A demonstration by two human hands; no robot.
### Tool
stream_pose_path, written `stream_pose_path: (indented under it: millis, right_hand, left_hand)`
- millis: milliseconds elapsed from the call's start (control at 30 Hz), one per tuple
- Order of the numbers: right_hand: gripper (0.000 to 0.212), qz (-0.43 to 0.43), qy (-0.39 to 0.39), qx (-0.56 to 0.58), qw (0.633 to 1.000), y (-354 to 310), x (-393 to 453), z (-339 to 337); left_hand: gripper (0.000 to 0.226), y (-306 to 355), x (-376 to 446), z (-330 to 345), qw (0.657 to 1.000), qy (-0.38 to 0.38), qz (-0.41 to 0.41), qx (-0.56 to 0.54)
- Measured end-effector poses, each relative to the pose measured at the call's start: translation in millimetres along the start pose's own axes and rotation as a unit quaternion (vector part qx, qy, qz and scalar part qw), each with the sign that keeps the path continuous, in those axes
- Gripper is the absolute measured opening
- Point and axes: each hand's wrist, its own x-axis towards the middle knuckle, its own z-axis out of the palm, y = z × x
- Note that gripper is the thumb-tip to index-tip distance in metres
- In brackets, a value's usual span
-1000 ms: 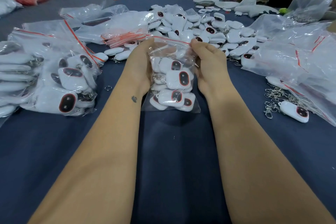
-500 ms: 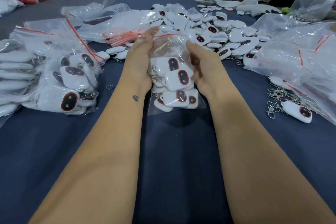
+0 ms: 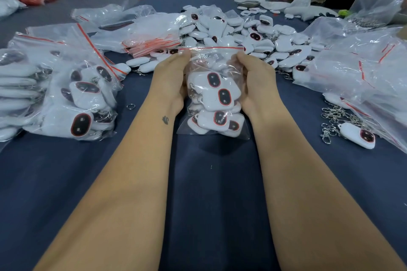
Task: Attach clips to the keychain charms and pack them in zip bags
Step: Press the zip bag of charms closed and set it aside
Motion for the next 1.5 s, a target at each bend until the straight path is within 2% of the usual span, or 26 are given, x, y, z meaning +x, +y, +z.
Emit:
stream_pose_path:
  millis: [167,267,533,667,933,1200,1333,1500]
  right_hand:
    - [0.018,-0.029,0.013,-0.026,0.999,1.5,1.0,-0.6]
    - [0.018,-0.020,0.017,0.002,1.000,0.2,0.6,0.7]
    - [0.024,-0.056,0.028,-0.016,0.998,0.9,1.7,-1.8]
    - [0.027,-0.031,0.014,-0.010,0.999,1.2,1.5,0.1]
    - [0.022,-0.036,0.028,-0.038,0.998,2.3,0.5,-0.8]
    - [0.026,-0.071,0.045,-0.108,0.991,4.3,-4.2,2.4]
    - [0.024,-0.057,0.015,-0.116,0.991,4.0,-5.9,4.0]
    - [0.019,-0.085,0.027,-0.144,0.986,5.1,-5.7,0.8]
  left_hand:
    - [0.010,1.3,0.1,-1.0,0.998,0.049,-0.002,-0.037]
    - [0.014,1.2,-2.3,-0.4,0.998,0.043,0.012,-0.044]
    - [0.018,2.7,-6.7,1.9,0.998,0.041,0.024,-0.036]
    - [0.022,1.9,-5.2,3.6,0.997,0.057,0.027,-0.033]
    - [0.017,2.7,-4.8,2.4,0.996,0.065,0.020,-0.065]
    - [0.032,-5.2,0.2,4.1,0.995,0.090,0.029,0.022]
    - [0.035,-6.1,0.2,3.8,0.996,0.081,0.032,0.012]
    - [0.026,-3.5,-2.6,4.6,0.998,0.056,-0.006,-0.041]
